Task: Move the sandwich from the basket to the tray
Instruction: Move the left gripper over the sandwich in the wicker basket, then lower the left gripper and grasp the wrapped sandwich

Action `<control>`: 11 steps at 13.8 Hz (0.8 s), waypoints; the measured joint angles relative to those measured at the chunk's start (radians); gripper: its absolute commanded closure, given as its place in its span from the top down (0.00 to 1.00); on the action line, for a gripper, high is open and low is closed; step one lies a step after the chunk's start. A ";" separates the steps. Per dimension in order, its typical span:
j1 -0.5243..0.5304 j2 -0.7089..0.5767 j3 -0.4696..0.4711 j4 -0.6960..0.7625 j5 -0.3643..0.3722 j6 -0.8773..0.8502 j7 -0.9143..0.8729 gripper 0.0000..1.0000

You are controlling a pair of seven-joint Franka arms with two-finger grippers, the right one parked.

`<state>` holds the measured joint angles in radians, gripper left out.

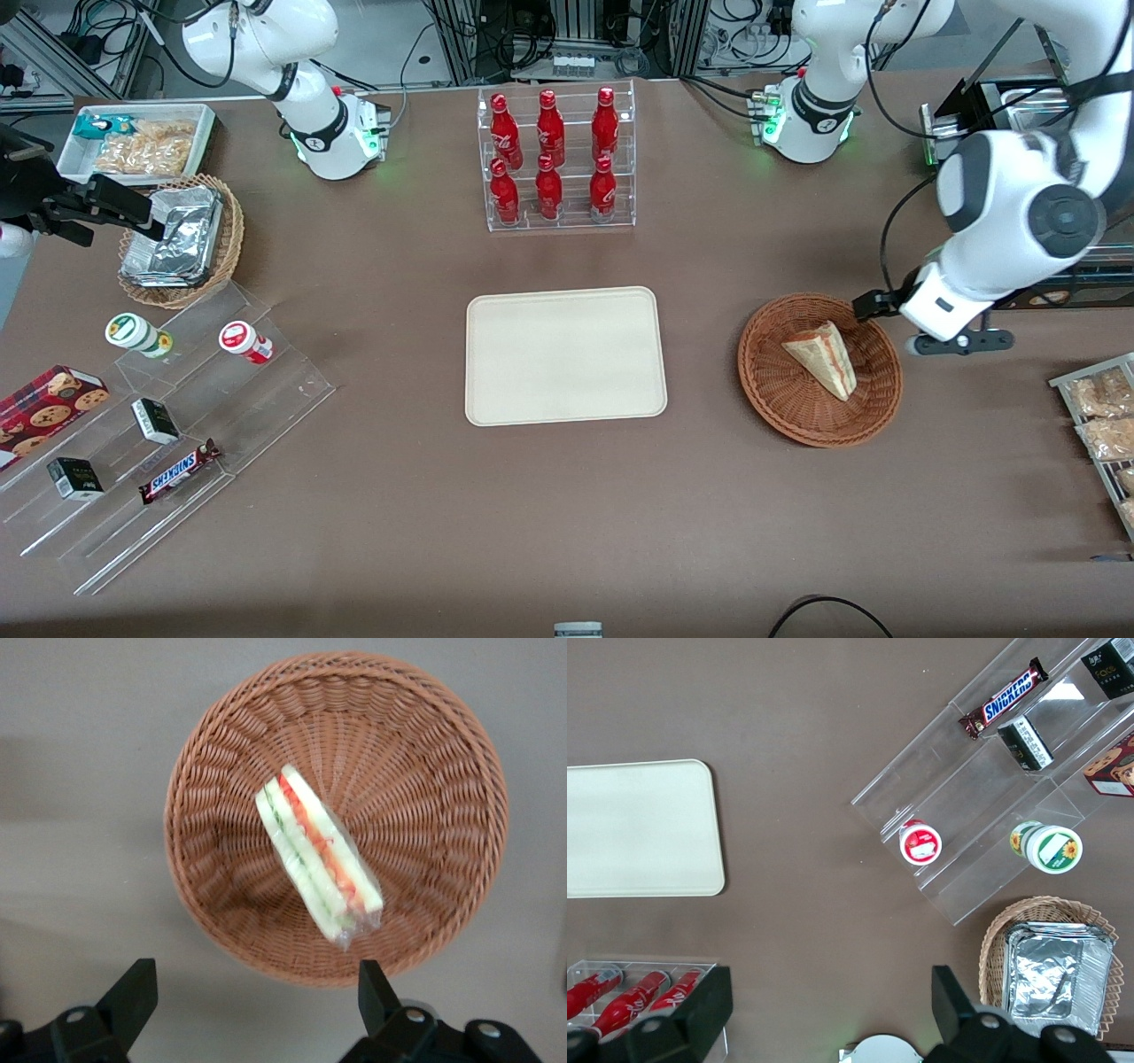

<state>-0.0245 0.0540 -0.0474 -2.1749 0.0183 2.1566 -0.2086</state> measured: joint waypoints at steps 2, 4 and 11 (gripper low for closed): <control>-0.032 0.012 -0.004 -0.050 0.000 0.077 -0.185 1.00; -0.067 0.036 -0.007 -0.060 0.000 0.127 -0.386 1.00; -0.075 0.134 -0.003 -0.061 0.001 0.206 -0.709 1.00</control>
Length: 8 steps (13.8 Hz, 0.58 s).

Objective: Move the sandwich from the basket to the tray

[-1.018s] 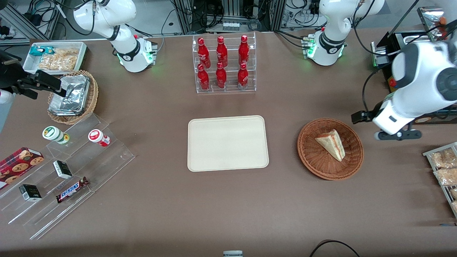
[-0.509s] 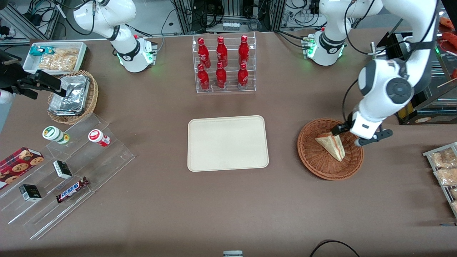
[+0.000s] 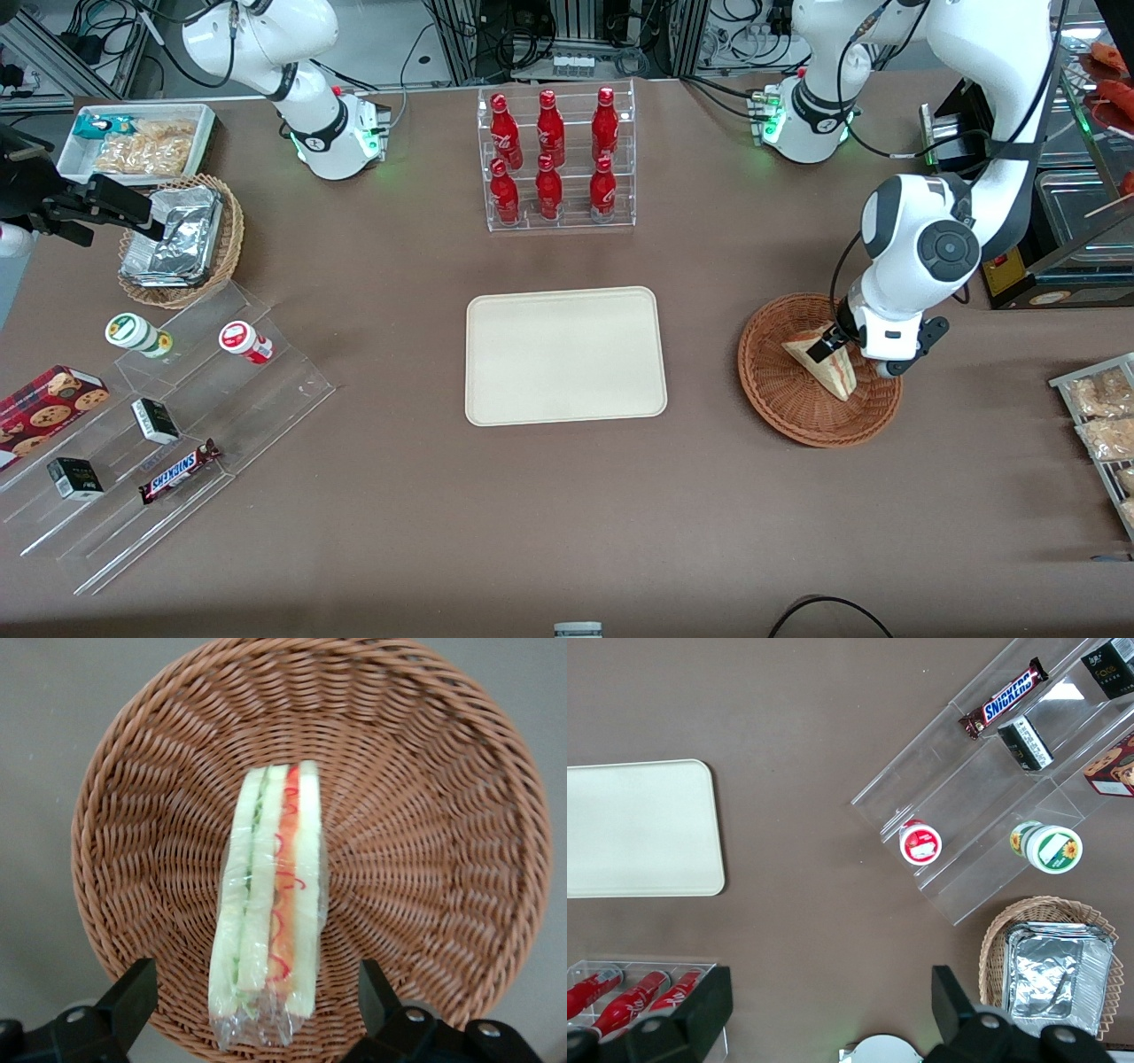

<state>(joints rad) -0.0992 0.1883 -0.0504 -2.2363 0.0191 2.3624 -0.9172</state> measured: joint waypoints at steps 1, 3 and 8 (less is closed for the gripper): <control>0.000 0.015 0.000 0.000 0.000 0.017 -0.026 1.00; 0.000 0.045 0.000 0.000 0.000 0.042 -0.047 1.00; 0.001 0.090 0.000 0.000 0.000 0.071 -0.126 0.12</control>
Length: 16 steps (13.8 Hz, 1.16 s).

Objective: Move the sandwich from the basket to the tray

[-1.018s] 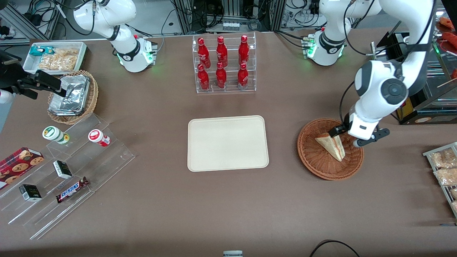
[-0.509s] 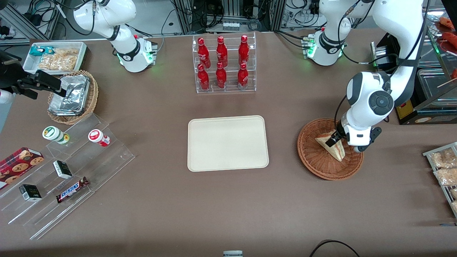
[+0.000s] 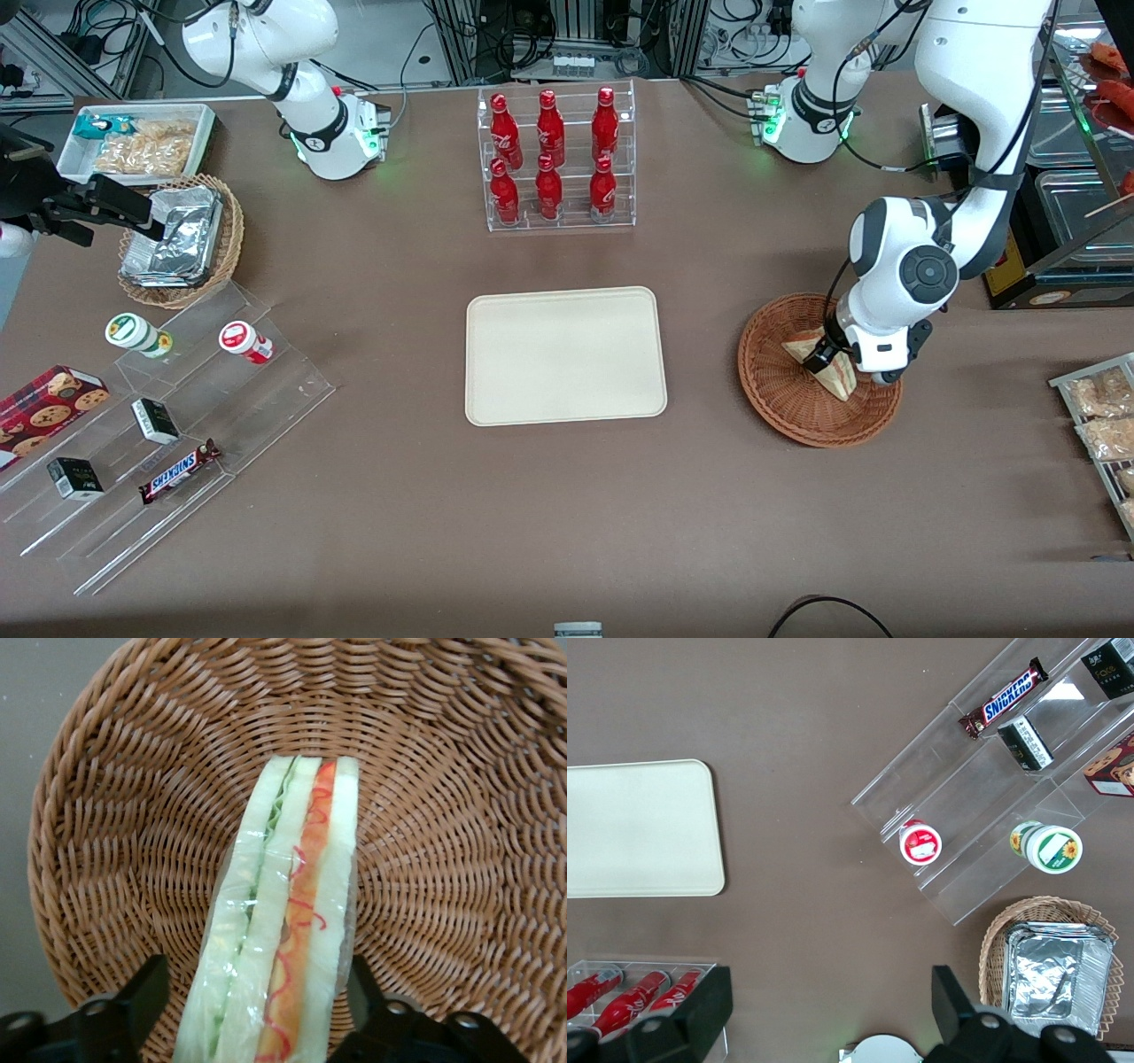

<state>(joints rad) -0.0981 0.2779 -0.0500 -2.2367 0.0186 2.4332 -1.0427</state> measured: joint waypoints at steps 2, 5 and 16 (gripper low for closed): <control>0.000 0.003 0.000 0.002 0.000 0.005 -0.016 0.06; 0.000 -0.002 0.000 0.024 0.000 -0.008 -0.018 0.03; -0.204 0.021 -0.038 0.316 0.001 -0.402 0.194 0.05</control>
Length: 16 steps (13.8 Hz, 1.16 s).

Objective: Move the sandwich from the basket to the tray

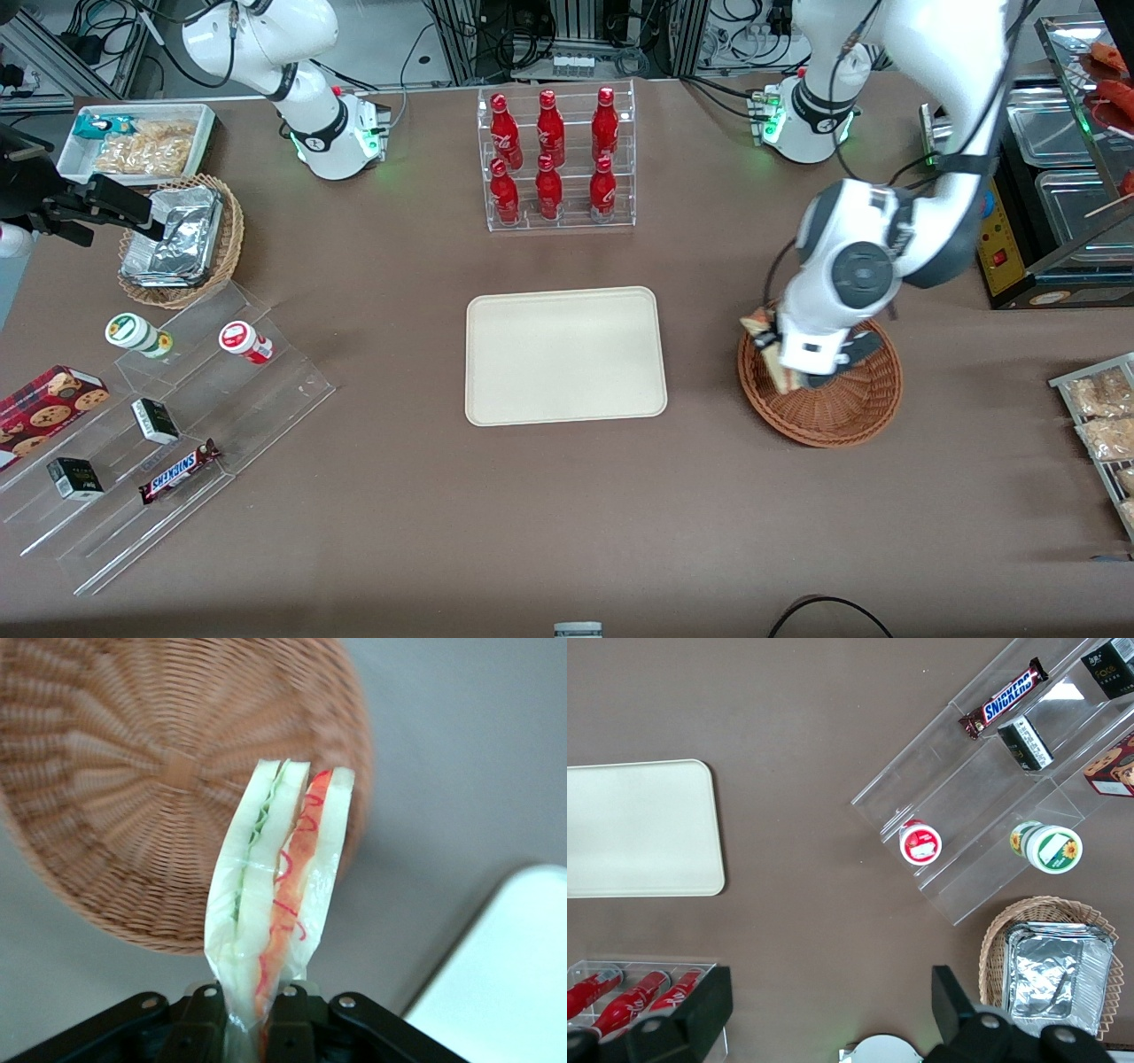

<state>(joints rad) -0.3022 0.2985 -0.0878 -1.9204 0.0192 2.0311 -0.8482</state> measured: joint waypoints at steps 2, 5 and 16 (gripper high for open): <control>-0.070 0.067 -0.002 0.066 -0.001 0.002 0.017 0.05; -0.171 0.188 -0.003 0.194 -0.002 0.006 -0.021 0.05; -0.419 0.506 -0.005 0.577 -0.020 0.012 -0.242 0.04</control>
<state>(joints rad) -0.7210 0.8041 -0.0930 -1.3431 -0.0006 2.0429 -1.0899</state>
